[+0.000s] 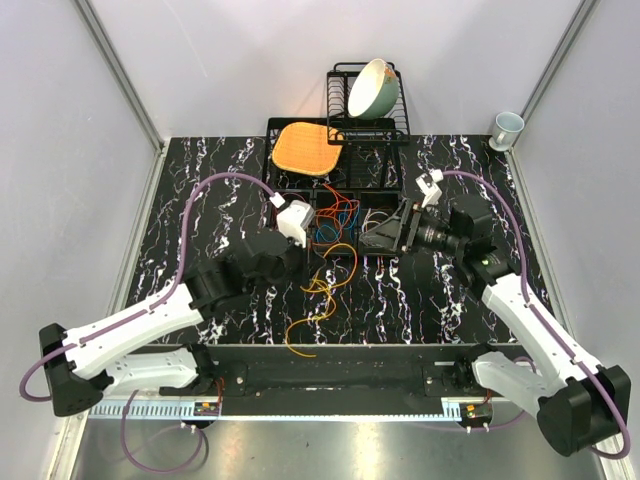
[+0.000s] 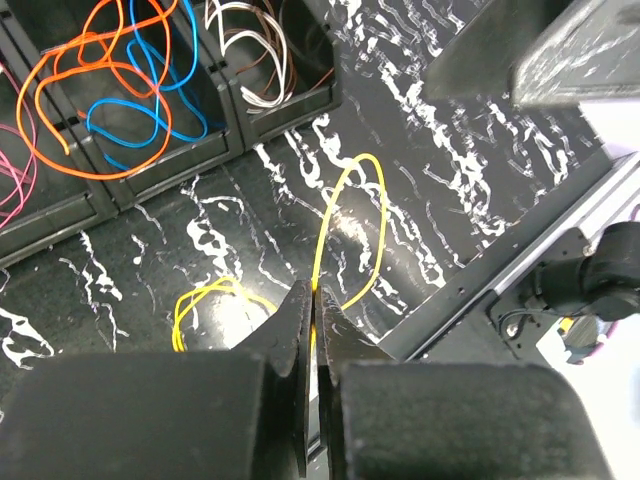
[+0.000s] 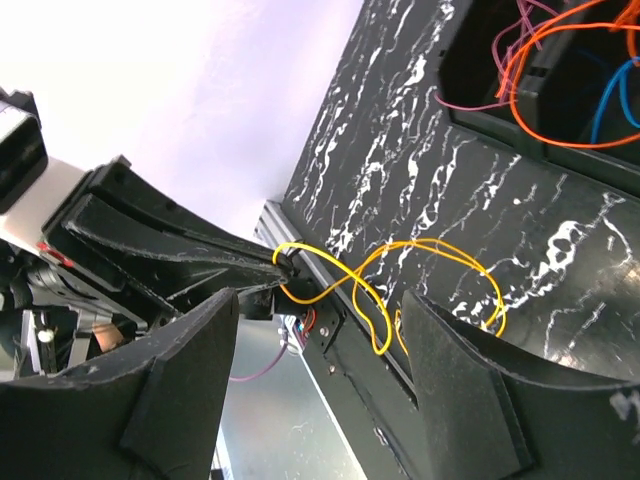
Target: Untangle the cables
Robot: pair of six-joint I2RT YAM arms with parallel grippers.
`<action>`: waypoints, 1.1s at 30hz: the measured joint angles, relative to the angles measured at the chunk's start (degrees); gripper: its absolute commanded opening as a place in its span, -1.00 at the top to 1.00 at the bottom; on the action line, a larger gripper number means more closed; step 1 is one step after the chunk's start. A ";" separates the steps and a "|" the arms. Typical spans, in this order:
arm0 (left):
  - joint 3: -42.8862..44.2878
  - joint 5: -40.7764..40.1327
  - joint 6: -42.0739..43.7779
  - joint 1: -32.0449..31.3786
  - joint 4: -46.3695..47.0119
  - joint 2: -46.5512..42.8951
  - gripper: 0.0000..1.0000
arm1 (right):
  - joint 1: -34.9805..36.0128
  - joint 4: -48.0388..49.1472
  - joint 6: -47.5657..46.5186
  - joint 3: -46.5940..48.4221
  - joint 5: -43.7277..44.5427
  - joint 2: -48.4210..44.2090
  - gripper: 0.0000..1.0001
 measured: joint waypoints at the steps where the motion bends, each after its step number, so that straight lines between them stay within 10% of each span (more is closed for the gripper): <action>1: 0.07 0.00 -0.11 0.00 0.15 -0.13 1.00 | 0.55 0.50 0.04 0.00 0.02 0.11 -0.46; 19: 3.15 0.00 -0.85 0.00 -0.85 -0.87 1.00 | 10.23 0.22 -3.04 -0.57 8.68 6.69 -0.08; 28: 8.09 -0.26 -0.74 0.00 -1.73 -1.77 1.00 | 10.73 0.33 -4.04 -2.03 12.68 8.13 0.88; 33: 8.17 -0.68 -0.85 0.00 -2.29 -1.51 0.87 | 10.78 0.24 -3.98 -2.03 13.94 7.78 1.00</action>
